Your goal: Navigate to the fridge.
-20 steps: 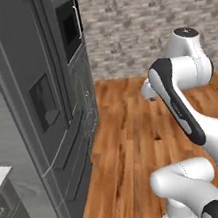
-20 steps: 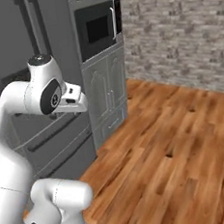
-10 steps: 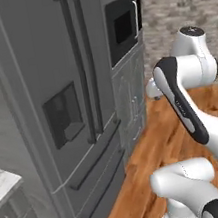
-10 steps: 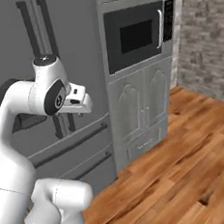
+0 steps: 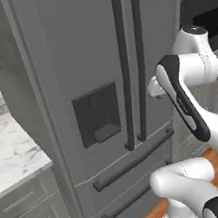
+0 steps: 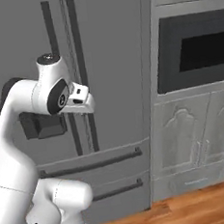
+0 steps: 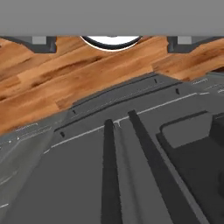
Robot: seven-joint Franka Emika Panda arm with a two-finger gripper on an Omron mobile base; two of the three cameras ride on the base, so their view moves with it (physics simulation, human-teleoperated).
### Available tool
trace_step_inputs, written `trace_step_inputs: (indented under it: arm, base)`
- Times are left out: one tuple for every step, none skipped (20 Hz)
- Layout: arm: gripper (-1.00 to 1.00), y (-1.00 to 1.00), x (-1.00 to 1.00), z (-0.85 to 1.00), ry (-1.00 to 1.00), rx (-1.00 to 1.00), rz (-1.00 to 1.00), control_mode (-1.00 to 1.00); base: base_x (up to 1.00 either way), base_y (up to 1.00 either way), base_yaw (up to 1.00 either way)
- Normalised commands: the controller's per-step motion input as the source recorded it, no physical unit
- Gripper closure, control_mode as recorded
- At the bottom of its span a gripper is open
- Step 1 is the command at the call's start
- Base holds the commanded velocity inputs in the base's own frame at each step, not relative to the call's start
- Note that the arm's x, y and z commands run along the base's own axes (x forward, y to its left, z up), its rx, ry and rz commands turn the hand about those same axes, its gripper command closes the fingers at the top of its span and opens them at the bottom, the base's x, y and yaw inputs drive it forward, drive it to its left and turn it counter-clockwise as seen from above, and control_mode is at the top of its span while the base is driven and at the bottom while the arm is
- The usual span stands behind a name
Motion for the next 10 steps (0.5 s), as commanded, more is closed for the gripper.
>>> trace_step_inputs:
  arm:
    - [-1.00, 0.00, 0.00, 0.00, 0.00, 0.00, 0.00, 1.00]
    - [-1.00, 0.00, 0.00, 0.00, 0.00, 0.00, 0.00, 1.00]
    - [-1.00, 0.00, 0.00, 0.00, 0.00, 0.00, 0.00, 1.00]
    - [-1.00, 0.00, 0.00, 0.00, 0.00, 0.00, 0.00, 1.00]
    - [-1.00, 0.00, 0.00, 0.00, 0.00, 0.00, 0.00, 1.00]
    - [-1.00, 0.00, 0.00, 0.00, 0.00, 0.00, 0.00, 1.00]
    - [-1.00, 0.00, 0.00, 0.00, 0.00, 0.00, 0.00, 1.00]
    - [-1.00, 0.00, 0.00, 0.00, 0.00, 0.00, 0.00, 1.00]
    - [-1.00, 0.00, 0.00, 0.00, 0.00, 0.00, 0.00, 1.00]
    - [-1.00, 0.00, 0.00, 0.00, 0.00, 0.00, 0.00, 1.00]
  base:
    - [0.00, -0.14, 0.91]
    - [0.00, -0.14, 0.93]
    - [0.00, -0.11, 0.95]
    - [0.00, -0.06, 0.97]
    - [0.00, -0.11, 0.96]
    - [0.06, -0.25, 0.89]
    - [0.29, -0.62, 0.71]
    - [0.44, -0.73, 0.62]
    - [0.51, -0.90, 0.50]
    - [0.51, -0.96, 0.41]
